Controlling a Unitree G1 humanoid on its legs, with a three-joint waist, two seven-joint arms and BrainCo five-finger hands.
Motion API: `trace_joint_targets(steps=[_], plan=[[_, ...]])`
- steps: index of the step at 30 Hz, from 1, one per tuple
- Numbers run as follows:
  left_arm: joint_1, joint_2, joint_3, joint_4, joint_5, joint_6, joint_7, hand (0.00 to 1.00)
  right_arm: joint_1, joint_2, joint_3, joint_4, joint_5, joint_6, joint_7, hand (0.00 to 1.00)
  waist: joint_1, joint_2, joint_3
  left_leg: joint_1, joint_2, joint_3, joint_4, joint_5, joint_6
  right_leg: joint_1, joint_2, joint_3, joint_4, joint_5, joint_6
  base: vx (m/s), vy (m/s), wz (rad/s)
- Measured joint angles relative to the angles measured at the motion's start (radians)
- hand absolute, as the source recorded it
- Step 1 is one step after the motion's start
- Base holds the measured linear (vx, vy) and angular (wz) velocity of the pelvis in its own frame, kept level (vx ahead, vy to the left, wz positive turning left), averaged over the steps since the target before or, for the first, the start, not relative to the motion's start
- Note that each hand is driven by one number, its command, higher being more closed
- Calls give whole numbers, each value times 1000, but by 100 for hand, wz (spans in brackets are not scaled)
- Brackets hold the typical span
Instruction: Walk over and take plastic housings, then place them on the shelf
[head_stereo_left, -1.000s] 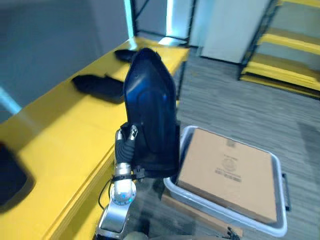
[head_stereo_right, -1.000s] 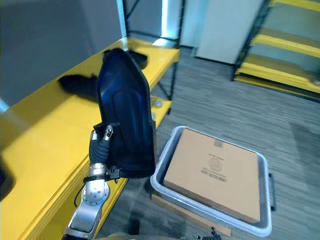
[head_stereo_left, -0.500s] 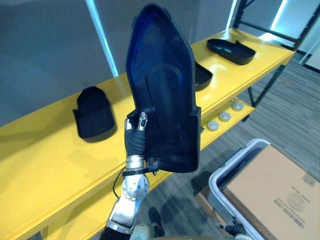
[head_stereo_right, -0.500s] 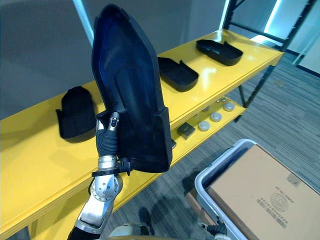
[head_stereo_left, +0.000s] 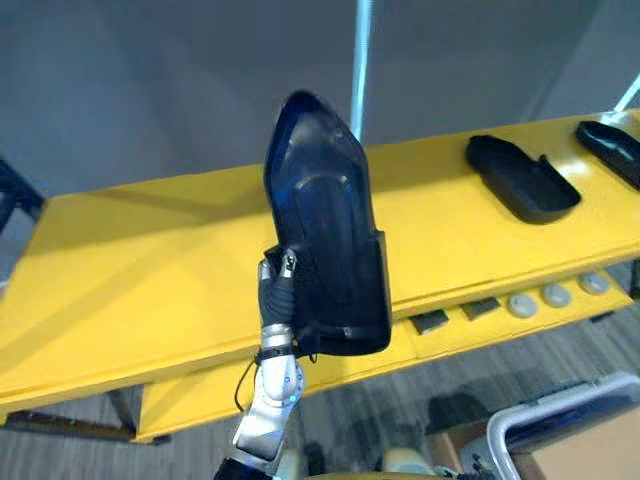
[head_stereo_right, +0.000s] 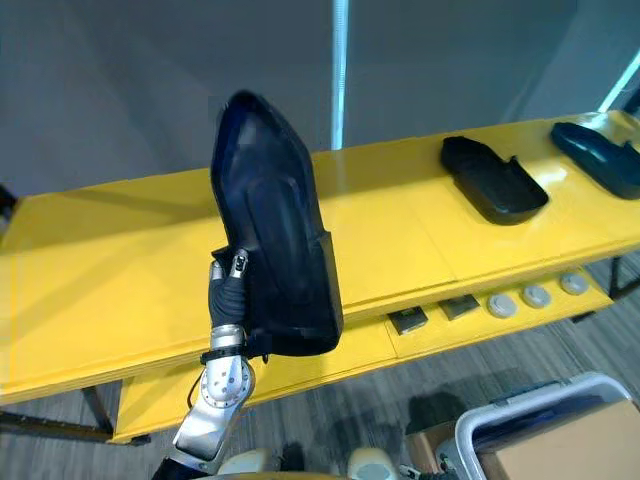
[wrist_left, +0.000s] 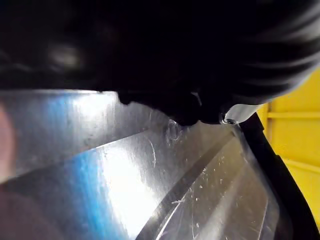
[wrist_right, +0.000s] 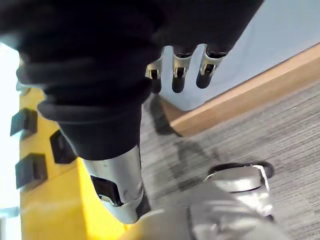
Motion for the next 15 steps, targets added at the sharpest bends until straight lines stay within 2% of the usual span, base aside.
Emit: trace_joint_targets(steps=[2,3,4,6,10,13,15], plan=[[14,10,0,1,-9,0,-16,100,-1,2,0,0,0,-1,0,0,3,-9,-12,24,5,-8,-39,28,-4,9,8,2,0,20,-7,100,-58,20],[23,11,-1,1,-17,0,-17,100,-2,3,0,1,0,-1,0,0,7,-4,-19,36,13,-10,-58,35,-9,9,12,5,0,31,-5,43,-39,8],[33,17,1,3,-22,0,-16,100,-7,2,0,1,-1,-1,0,0,7,-2,-24,54,16,-11,-96,61,-18,14,20,16,-18,45,-18,23,-38,3],[33,19,1,13,-28,0,-17,100,-18,0,0,1,-5,-1,0,0,5,5,-37,66,17,-9,-161,101,-27,12,25,21,-52,57,-9,-39,-77,-6],[30,19,-13,43,-28,9,-24,100,-29,-5,1,7,-12,-2,0,0,-2,23,-40,106,20,-6,-299,190,-45,12,38,21,-95,60,-10,-100,-99,-7],[24,21,-20,60,-27,14,-37,100,-30,-10,0,8,-20,-2,-2,0,-9,35,-34,93,26,-18,-304,204,-48,14,42,5,-107,59,-11,-184,-75,9],[3,20,-31,58,-27,14,-37,100,-43,-23,-1,31,-21,-2,-4,0,-31,39,-30,44,29,1,-300,180,-60,-19,27,-53,-113,62,-13,-241,3,69]])
